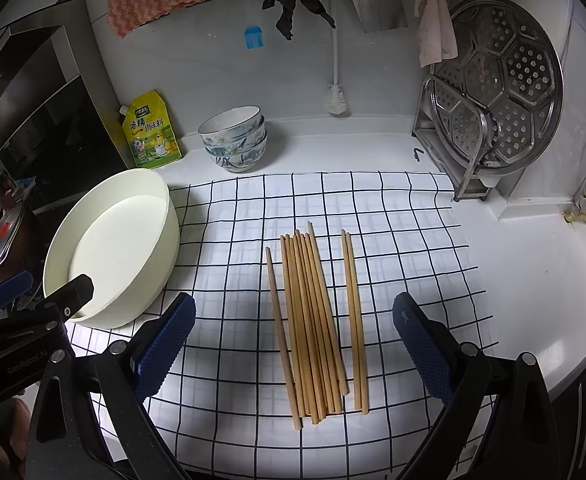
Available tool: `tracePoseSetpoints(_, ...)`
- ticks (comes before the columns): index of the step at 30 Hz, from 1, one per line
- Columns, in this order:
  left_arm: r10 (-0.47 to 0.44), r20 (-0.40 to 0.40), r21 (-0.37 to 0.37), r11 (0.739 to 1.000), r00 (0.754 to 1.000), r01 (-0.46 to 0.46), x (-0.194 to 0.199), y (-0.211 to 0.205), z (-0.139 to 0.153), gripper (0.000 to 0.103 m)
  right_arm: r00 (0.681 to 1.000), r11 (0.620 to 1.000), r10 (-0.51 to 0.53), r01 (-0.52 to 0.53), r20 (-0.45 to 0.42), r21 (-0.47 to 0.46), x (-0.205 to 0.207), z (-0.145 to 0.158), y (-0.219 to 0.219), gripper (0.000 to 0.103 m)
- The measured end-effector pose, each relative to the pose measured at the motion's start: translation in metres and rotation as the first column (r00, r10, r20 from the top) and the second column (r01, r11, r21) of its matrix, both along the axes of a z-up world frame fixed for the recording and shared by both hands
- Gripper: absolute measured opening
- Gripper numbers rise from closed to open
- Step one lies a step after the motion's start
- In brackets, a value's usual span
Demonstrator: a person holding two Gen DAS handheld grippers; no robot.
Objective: Organize utensils
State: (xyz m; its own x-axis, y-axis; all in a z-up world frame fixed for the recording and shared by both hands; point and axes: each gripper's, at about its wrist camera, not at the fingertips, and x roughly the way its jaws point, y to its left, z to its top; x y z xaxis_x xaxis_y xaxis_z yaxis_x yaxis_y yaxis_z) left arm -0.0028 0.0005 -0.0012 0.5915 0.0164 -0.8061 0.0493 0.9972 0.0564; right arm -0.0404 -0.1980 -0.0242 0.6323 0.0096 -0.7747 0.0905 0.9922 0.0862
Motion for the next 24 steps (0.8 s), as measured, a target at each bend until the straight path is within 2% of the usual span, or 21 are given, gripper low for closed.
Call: tracePoseSetpoints(24,0.000,0.002,0.000,1.000,1.000,0.000,-0.0018,0.0005,-0.0002,0.097,1.000,1.000,0.001,-0.001,-0.001,0.000,-0.0027,0.0011,0.0001,0.094)
